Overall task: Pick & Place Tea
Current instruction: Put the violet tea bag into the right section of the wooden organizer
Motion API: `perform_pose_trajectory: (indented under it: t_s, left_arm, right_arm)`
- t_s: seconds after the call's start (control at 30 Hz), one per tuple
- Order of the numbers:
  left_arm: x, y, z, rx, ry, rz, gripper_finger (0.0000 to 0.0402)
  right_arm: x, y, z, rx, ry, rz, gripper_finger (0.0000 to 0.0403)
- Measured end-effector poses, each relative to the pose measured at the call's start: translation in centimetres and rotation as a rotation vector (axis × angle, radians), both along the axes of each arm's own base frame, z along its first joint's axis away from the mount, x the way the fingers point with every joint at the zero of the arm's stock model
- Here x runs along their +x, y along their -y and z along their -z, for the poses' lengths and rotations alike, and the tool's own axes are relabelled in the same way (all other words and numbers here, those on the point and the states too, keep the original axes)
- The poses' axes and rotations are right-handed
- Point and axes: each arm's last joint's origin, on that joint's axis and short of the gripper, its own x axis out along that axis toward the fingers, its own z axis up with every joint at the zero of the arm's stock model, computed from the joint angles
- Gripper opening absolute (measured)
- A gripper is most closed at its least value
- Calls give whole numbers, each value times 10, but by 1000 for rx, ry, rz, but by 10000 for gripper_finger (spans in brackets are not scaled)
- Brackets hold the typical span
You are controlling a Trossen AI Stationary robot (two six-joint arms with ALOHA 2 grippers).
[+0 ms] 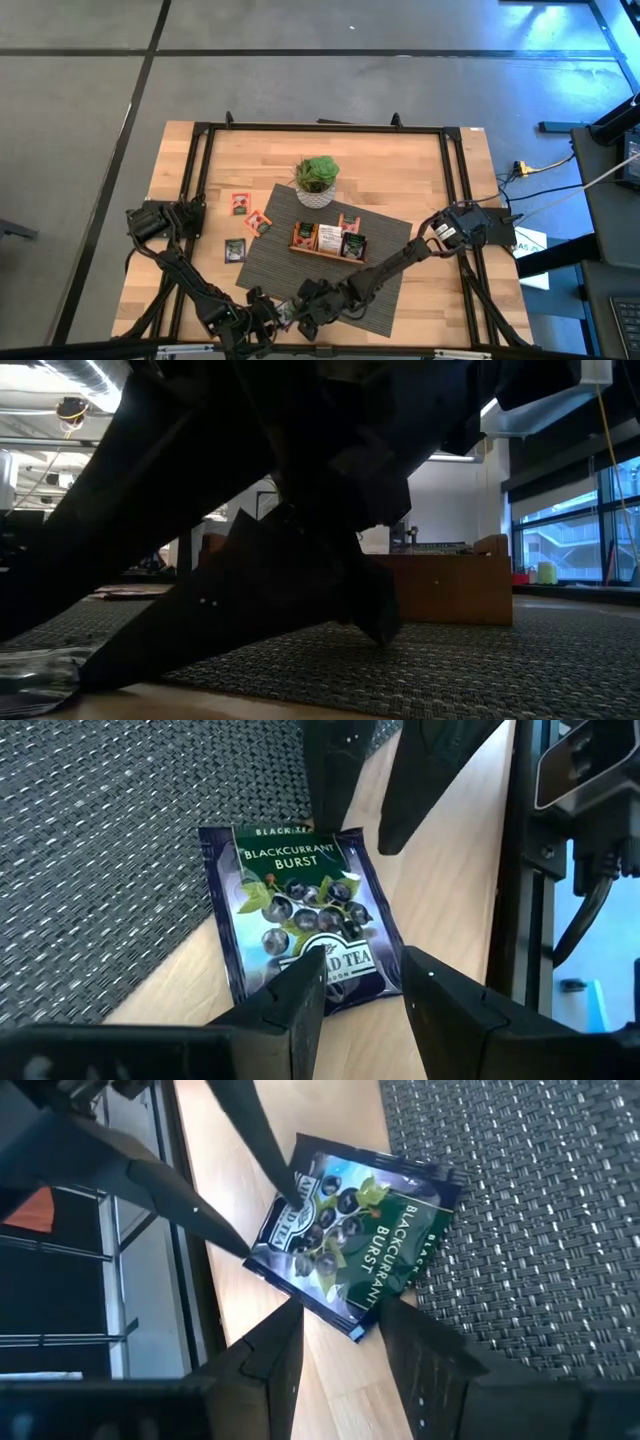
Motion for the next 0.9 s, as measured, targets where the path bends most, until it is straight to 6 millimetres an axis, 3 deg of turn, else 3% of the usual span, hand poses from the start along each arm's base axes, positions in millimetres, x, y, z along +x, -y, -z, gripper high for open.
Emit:
perform_pose_trajectory:
  t_s: [0.9]
  left_arm:
    - [-2,13,-4,-141,51,0,130]
  right_arm:
    - [-2,5,4,42,-83,38,143]
